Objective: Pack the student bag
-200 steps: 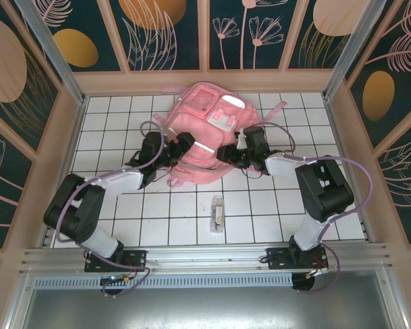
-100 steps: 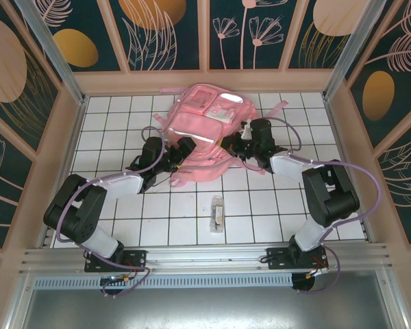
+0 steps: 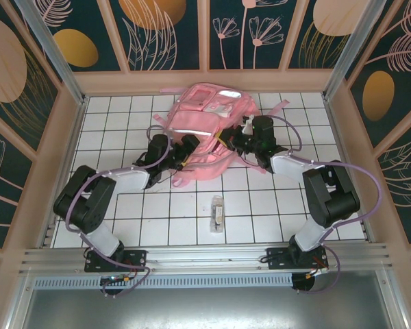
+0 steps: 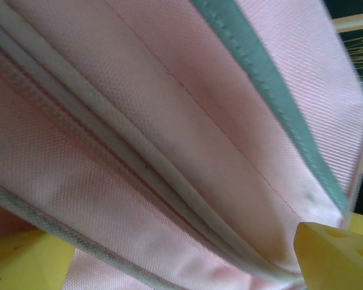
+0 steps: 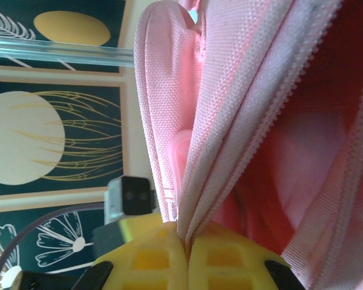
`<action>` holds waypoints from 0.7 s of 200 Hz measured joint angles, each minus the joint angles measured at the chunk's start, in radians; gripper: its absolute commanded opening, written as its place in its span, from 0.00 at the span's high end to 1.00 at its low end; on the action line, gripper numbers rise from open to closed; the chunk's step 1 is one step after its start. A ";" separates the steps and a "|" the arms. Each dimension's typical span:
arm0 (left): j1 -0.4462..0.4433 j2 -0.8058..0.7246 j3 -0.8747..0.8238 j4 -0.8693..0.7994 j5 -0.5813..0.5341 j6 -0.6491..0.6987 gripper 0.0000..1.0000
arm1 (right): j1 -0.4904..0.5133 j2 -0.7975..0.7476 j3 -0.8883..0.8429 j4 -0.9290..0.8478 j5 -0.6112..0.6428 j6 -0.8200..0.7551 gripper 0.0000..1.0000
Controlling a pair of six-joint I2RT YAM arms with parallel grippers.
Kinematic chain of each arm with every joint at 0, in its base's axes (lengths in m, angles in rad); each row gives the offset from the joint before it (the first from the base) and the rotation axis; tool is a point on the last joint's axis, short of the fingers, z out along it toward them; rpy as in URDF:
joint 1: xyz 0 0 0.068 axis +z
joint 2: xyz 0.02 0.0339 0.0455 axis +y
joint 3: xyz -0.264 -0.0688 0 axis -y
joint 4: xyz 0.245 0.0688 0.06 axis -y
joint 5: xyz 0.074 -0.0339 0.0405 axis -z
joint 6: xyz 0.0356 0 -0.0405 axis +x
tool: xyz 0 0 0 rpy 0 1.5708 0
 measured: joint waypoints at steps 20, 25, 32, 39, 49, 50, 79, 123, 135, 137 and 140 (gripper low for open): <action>-0.001 0.073 0.054 0.003 0.000 -0.011 0.12 | 0.005 0.000 -0.003 0.005 0.010 0.008 1.00; -0.001 0.085 0.068 0.000 -0.004 -0.010 0.15 | 0.005 0.000 -0.006 0.008 0.015 0.008 1.00; -0.001 0.101 0.089 -0.010 -0.012 -0.003 0.21 | 0.004 -0.001 -0.013 0.013 0.023 0.008 1.00; -0.001 0.111 0.107 -0.024 -0.026 0.008 0.32 | 0.004 -0.003 -0.023 0.020 0.031 0.008 1.00; 0.000 0.125 0.135 -0.043 -0.049 0.021 0.49 | 0.004 -0.009 -0.040 0.026 0.035 0.008 1.00; 0.000 0.126 0.137 -0.044 -0.053 0.020 0.51 | 0.004 -0.010 -0.042 0.026 0.035 0.008 1.00; 0.002 0.156 0.213 -0.071 -0.120 0.061 1.00 | 0.005 -0.042 -0.093 0.022 0.029 0.003 1.00; 0.003 0.164 0.261 -0.092 -0.109 0.110 1.00 | 0.005 -0.082 -0.111 -0.059 0.011 -0.110 0.95; 0.001 0.164 0.261 -0.097 -0.105 0.110 1.00 | 0.005 -0.085 -0.099 -0.113 0.021 -0.167 0.75; 0.001 0.164 0.261 -0.098 -0.105 0.109 1.00 | 0.005 -0.085 -0.097 -0.120 0.024 -0.173 0.71; 0.001 0.164 0.261 -0.099 -0.104 0.109 1.00 | 0.006 -0.085 -0.090 -0.137 0.022 -0.194 0.66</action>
